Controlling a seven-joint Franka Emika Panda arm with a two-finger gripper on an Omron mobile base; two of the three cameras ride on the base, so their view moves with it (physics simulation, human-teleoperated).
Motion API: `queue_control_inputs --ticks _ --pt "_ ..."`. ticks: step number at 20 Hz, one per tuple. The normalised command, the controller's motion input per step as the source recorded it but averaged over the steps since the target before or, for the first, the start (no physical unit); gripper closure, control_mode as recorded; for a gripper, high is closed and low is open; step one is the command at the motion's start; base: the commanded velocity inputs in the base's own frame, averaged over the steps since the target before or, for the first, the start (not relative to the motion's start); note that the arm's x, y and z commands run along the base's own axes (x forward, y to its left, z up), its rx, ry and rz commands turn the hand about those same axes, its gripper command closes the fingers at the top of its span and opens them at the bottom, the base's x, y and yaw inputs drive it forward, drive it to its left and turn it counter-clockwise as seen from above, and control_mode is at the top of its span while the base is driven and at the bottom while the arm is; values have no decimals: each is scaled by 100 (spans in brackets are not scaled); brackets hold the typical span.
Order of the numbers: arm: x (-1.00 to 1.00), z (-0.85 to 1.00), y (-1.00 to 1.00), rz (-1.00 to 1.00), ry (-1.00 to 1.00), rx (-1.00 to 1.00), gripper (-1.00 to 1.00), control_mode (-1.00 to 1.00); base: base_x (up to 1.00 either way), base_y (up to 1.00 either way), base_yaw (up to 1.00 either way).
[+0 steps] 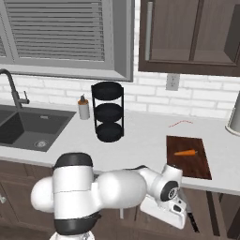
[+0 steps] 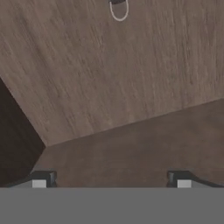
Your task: Place the appropriate cutting tool for cutting the carrot skin on the cutting board.
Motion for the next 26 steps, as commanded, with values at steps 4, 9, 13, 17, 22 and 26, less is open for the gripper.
queue_control_inputs --ticks 4,9,13,17,22,26 --pt "-64 0 18 1 22 0 -100 -100 0 0 0" --pt "-71 0 15 1 22 0 -100 -100 0 0 0" --pt "-67 0 4 1 20 0 -100 -100 0 0 0" --pt "11 5 -15 1 -1 0 -100 -100 0 0 0" --pt "64 3 -27 2 -15 0 -100 -100 0 0 0" --pt "80 0 -20 3 -17 2 -100 -100 0 0 0"
